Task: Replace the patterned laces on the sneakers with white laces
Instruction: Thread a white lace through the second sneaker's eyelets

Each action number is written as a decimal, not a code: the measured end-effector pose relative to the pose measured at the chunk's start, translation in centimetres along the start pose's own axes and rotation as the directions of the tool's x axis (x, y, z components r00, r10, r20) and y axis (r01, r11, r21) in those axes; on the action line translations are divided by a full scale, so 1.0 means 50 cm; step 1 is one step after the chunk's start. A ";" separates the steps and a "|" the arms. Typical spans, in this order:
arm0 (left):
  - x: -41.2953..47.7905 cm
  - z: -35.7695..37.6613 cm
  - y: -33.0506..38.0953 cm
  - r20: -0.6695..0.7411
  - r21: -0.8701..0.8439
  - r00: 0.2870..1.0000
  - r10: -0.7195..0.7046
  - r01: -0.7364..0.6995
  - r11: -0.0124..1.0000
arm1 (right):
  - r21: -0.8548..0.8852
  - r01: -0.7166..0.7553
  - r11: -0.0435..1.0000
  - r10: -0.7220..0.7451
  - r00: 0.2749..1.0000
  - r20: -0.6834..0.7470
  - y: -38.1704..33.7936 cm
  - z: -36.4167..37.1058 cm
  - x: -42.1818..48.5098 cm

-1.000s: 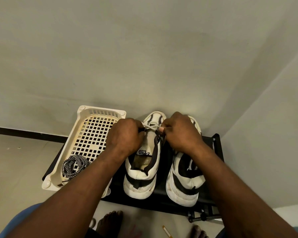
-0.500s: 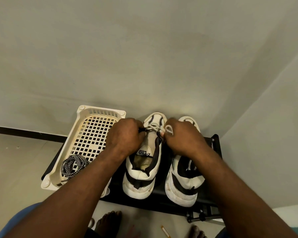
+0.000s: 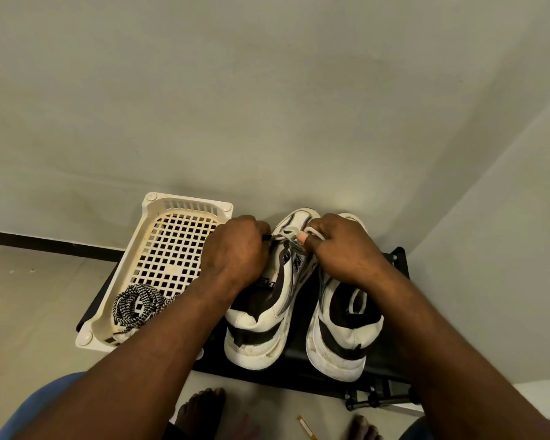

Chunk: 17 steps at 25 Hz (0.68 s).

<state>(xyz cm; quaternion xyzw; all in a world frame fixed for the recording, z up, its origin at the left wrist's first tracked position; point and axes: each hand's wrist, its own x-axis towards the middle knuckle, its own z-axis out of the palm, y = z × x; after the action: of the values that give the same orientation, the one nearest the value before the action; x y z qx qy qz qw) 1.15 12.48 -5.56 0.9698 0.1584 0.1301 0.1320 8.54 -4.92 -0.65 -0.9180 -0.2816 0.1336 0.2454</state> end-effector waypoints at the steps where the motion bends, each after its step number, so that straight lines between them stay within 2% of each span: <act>1: 0.000 -0.001 -0.003 0.003 -0.015 1.000 0.006 -0.006 1.000 | -0.051 0.007 0.999 -0.009 0.999 -0.042 0.002 -0.001 -0.001; 3: 0.005 -0.007 -0.016 0.021 -0.084 1.000 -0.014 0.016 0.996 | -0.112 0.052 0.992 -0.077 0.972 -0.224 0.005 -0.009 -0.001; 4: 0.009 -0.009 -0.023 0.033 -0.124 0.999 -0.034 0.037 0.992 | -0.085 0.087 0.993 -0.111 0.937 -0.331 0.001 -0.015 -0.003; 6: 0.016 -0.010 -0.032 0.063 -0.183 0.995 -0.079 0.089 0.979 | 0.150 0.182 0.972 -0.094 0.881 -0.464 -0.010 -0.025 -0.011; 8: 0.021 -0.009 -0.038 0.102 -0.231 0.987 -0.122 0.143 0.962 | 0.438 0.248 0.864 -0.050 0.908 -0.415 -0.019 -0.030 -0.017; 10: 0.021 -0.010 -0.041 0.155 -0.299 0.976 -0.155 0.196 0.934 | 0.551 0.203 0.809 -0.028 0.950 -0.310 -0.021 -0.024 -0.021; 15: 0.017 -0.030 -0.041 0.222 -0.422 0.950 -0.220 0.297 0.856 | 0.450 0.086 0.889 0.066 0.948 -0.312 -0.008 -0.001 -0.004; 17: 0.018 -0.036 -0.040 0.261 -0.468 0.930 -0.257 0.355 0.809 | 0.503 0.094 0.859 0.071 0.952 -0.299 -0.008 0.002 0.002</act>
<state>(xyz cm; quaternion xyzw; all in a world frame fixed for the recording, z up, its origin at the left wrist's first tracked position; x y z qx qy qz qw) 0.90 15.00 -4.31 0.8697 0.2602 0.0534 0.4160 8.41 -4.57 -0.53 -0.8273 -0.1998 0.0576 0.5218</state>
